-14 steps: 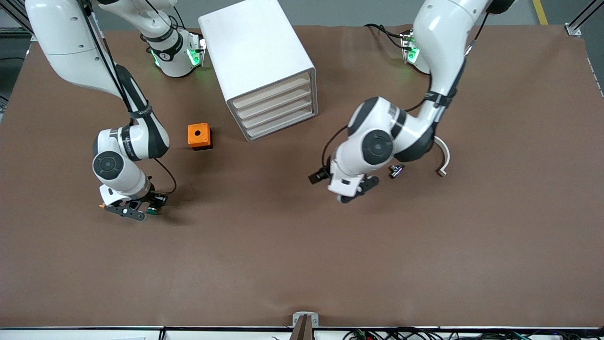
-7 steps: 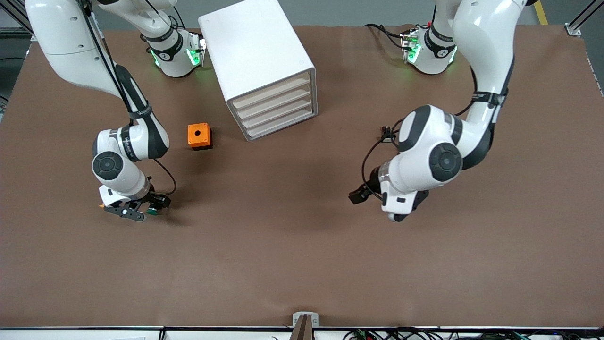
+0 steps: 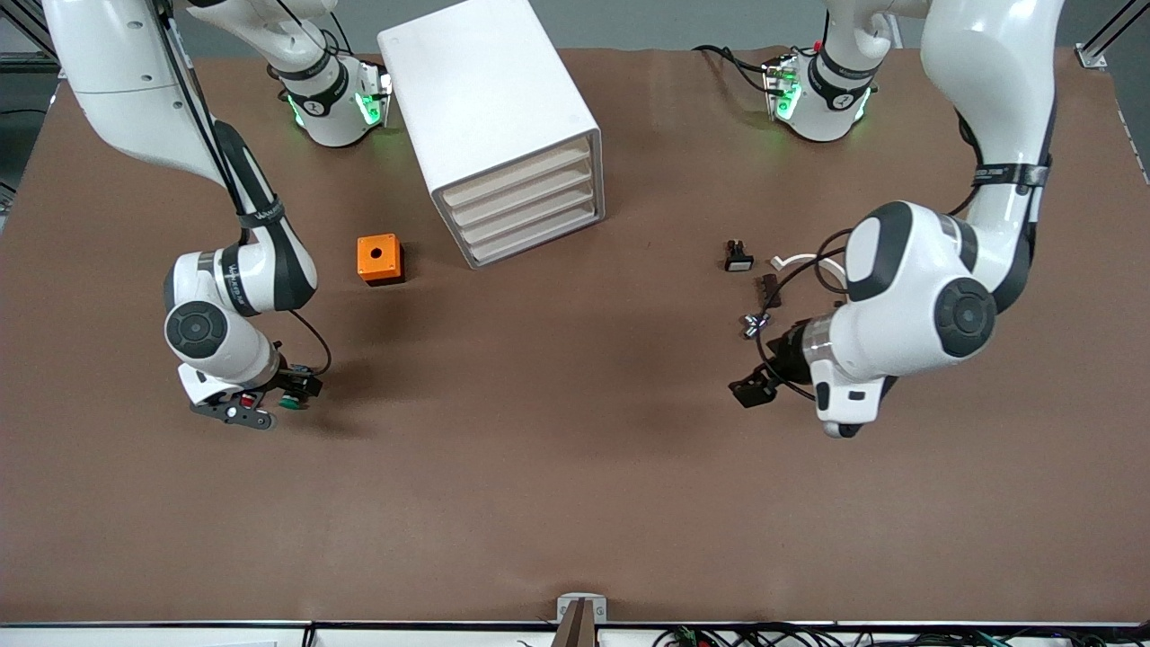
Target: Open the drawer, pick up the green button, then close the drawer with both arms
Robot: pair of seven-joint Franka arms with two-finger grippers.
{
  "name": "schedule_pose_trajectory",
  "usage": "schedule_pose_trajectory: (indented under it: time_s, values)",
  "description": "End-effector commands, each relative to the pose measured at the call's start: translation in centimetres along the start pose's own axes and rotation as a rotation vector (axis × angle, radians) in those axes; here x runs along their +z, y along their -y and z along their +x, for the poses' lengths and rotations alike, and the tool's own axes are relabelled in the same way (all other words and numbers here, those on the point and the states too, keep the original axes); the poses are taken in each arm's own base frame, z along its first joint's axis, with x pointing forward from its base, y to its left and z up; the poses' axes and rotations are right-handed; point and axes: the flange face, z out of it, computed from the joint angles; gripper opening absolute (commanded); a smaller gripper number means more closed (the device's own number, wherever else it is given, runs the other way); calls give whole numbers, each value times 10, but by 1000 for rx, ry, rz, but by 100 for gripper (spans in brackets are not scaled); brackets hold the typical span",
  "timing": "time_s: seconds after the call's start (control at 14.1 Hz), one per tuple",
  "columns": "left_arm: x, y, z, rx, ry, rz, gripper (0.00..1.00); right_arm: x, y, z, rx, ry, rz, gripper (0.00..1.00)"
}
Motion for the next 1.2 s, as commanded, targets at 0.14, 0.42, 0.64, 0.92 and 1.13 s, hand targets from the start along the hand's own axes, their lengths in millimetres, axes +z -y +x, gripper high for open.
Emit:
schedule_pose_trajectory:
  time_s: [0.14, 0.42, 0.64, 0.92, 1.13]
  values:
    - [-26, 38, 15, 336, -44, 139, 100, -61, -15, -2, -110, 29, -32, 100]
    - [-65, 103, 31, 595, -65, 191, 100, -139, -38, -3, -179, 114, 24, 100]
    - [-113, 158, 37, 680, -103, 182, 100, -212, -79, 7, -224, 199, 55, 100]
    - [-160, 221, 30, 668, -168, 194, 100, -290, -129, -4, -229, 203, 144, 100]
    - [-197, 258, 18, 664, -226, 180, 100, -327, -145, -17, -240, 140, 157, 100]
